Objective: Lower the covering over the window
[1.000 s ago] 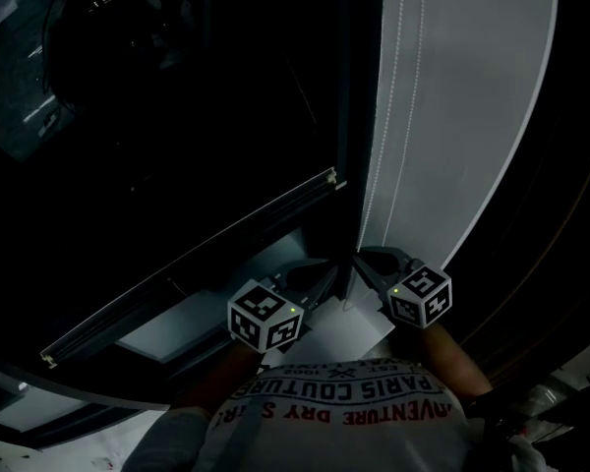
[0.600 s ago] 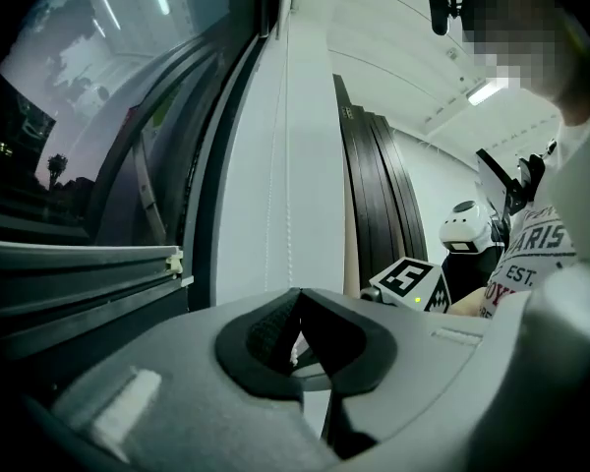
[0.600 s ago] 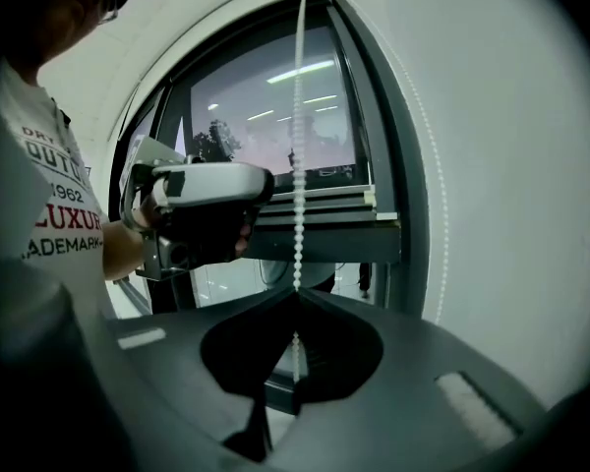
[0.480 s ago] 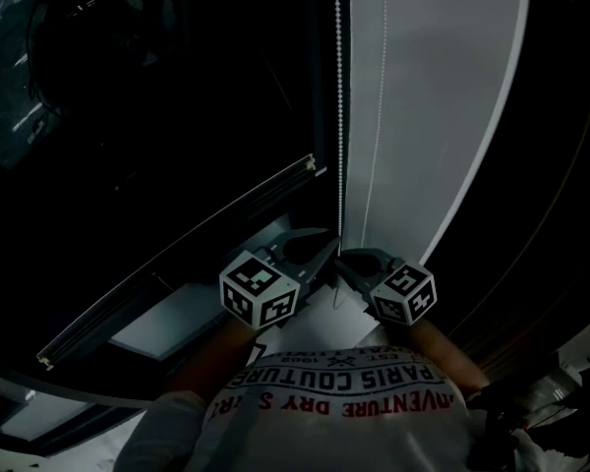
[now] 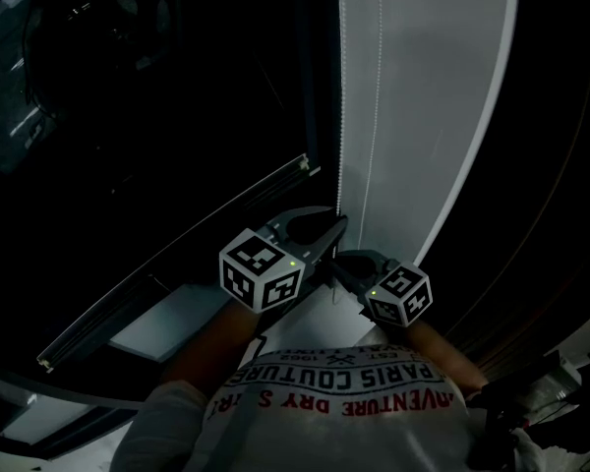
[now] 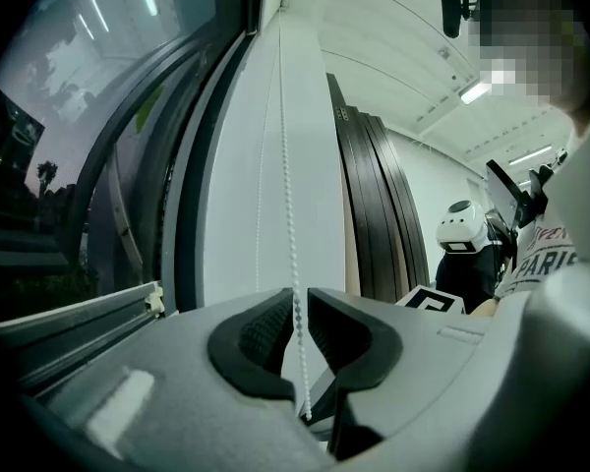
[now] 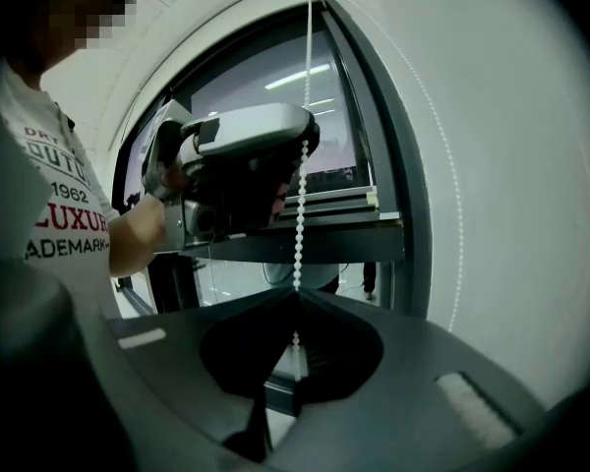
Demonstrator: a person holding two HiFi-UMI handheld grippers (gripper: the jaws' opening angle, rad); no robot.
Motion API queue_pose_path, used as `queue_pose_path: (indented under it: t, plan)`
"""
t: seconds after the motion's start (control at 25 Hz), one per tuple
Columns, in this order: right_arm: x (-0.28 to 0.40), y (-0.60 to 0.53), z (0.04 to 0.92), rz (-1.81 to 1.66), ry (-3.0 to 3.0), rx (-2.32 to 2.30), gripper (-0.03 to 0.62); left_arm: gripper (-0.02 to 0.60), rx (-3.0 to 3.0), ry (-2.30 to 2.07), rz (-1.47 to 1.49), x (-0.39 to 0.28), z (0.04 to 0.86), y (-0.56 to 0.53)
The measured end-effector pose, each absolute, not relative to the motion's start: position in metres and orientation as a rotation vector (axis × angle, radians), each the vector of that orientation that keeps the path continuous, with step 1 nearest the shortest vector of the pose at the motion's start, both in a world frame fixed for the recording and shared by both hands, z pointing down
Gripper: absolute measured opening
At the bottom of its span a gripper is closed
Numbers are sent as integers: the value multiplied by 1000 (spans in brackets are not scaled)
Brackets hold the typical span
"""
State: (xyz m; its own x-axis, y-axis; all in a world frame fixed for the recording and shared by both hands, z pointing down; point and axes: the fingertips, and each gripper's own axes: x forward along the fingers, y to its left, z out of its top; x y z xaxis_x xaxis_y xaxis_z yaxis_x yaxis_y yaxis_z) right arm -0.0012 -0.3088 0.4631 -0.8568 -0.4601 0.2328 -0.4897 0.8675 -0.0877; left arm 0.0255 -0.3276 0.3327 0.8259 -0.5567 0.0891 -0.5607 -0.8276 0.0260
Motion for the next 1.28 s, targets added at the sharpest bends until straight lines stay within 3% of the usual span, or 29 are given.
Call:
queue_pose_path:
  t: [0.16, 1.28]
  plan:
    - [-5, -312, 466, 221, -2850, 734, 6, 12, 2926, -917, 112, 20, 336, -332]
    - [0, -308, 550, 394, -2646, 710, 6, 8, 2839, -878, 206, 20, 421, -328]
